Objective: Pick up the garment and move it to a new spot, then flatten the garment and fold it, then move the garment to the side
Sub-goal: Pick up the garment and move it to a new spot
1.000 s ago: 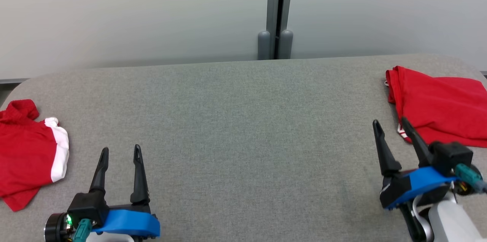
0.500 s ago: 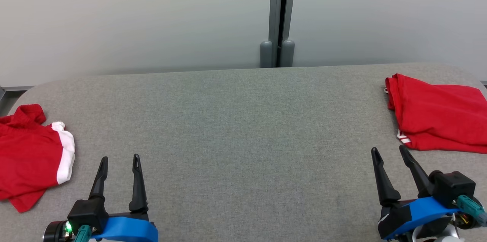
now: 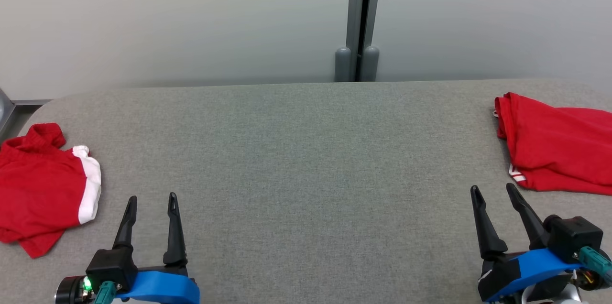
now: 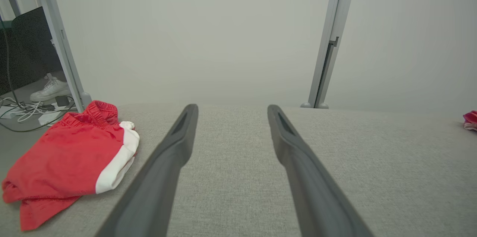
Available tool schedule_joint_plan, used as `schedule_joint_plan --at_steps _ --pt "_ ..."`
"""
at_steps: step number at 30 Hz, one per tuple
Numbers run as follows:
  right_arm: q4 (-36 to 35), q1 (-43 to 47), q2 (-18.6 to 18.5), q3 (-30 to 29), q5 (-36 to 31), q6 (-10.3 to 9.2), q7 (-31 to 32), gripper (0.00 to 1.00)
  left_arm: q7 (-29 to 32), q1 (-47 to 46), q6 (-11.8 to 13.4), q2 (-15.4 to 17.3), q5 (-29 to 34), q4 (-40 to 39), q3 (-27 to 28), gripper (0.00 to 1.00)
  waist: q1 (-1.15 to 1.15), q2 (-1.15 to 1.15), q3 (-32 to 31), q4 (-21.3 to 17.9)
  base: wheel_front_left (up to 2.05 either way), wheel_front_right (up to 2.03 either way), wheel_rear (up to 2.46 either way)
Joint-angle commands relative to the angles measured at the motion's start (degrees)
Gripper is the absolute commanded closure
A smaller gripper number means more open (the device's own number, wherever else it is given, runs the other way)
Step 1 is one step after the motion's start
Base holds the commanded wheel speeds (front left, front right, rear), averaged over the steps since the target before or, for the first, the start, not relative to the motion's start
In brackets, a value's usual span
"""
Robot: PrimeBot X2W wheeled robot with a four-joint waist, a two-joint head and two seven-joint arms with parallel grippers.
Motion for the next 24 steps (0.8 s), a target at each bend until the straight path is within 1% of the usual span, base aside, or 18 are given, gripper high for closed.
schedule_joint_plan --at_steps 1,6,10,17,24 --pt "-0.2 0.8 0.3 0.0 -0.1 0.03 0.2 0.0 0.1 -0.8 0.3 0.5 -0.1 -0.2 0.2 0.0 0.0 0.0 0.2 0.4 0.0 0.0 0.0" --pt "-0.3 0.7 0.5 0.7 -0.2 0.03 0.2 0.0 0.2 -1.3 0.7 0.8 -0.5 -0.4 0.5 0.0 0.0 0.0 0.7 2.3 0.0 0.0 0.0" --pt "0.0 0.8 0.6 1.1 0.1 0.03 0.0 0.0 0.3 -1.4 1.0 1.1 -0.5 -0.7 0.6 0.0 0.0 0.0 1.1 5.1 0.0 0.0 0.0" --pt "-0.2 0.7 0.5 0.7 -0.2 0.03 0.2 0.0 0.2 -1.8 1.4 1.3 -1.1 -0.8 0.7 0.0 0.0 0.0 2.3 12.1 0.0 0.0 0.0" --pt "-0.5 -0.1 -0.3 0.8 -0.3 0.03 0.8 0.0 -0.1 -0.6 2.3 1.4 -1.6 -1.2 1.1 0.0 0.0 0.0 2.9 19.1 0.0 0.0 0.0"
